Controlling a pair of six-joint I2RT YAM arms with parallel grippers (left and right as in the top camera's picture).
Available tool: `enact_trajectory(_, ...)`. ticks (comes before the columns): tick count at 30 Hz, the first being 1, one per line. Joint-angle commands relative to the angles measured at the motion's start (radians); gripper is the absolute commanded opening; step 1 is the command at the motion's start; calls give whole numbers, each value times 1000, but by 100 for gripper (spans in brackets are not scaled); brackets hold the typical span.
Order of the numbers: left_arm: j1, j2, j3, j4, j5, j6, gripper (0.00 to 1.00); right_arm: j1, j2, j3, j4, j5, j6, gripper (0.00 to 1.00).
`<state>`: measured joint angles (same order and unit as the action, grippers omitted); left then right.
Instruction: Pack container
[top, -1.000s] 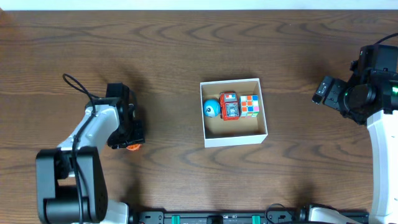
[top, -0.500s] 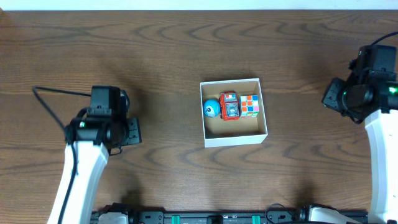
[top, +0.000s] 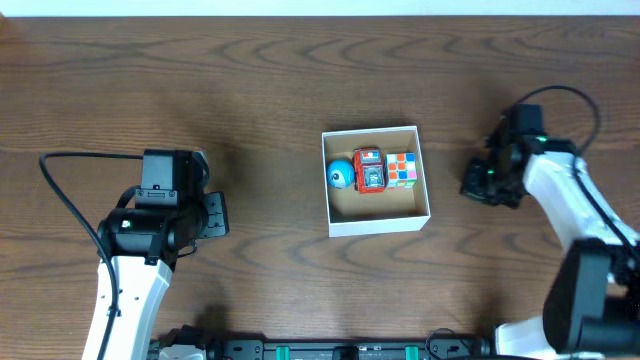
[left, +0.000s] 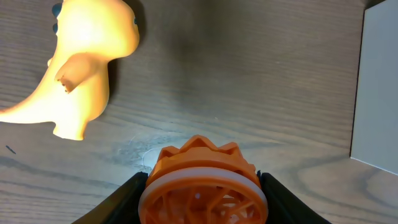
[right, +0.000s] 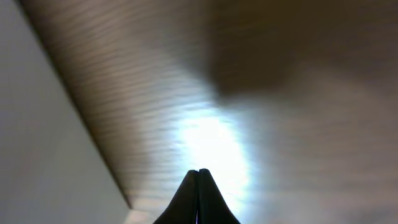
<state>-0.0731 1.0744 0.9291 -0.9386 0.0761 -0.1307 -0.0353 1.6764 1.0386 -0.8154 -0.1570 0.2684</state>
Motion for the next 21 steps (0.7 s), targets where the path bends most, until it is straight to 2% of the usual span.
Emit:
enact_trajectory(1,-2,-2,18,-3,0,-4,6,70,49,2,25,-80,-42,1)
enact_trajectory(9,-2,-2,18,-3,0,-4,6,171,76,2,109,-196,-101,1)
enact_trajectory(21,-2,-2,18,-3,0,-4,6,180,76,2,154,-330,-175,1)
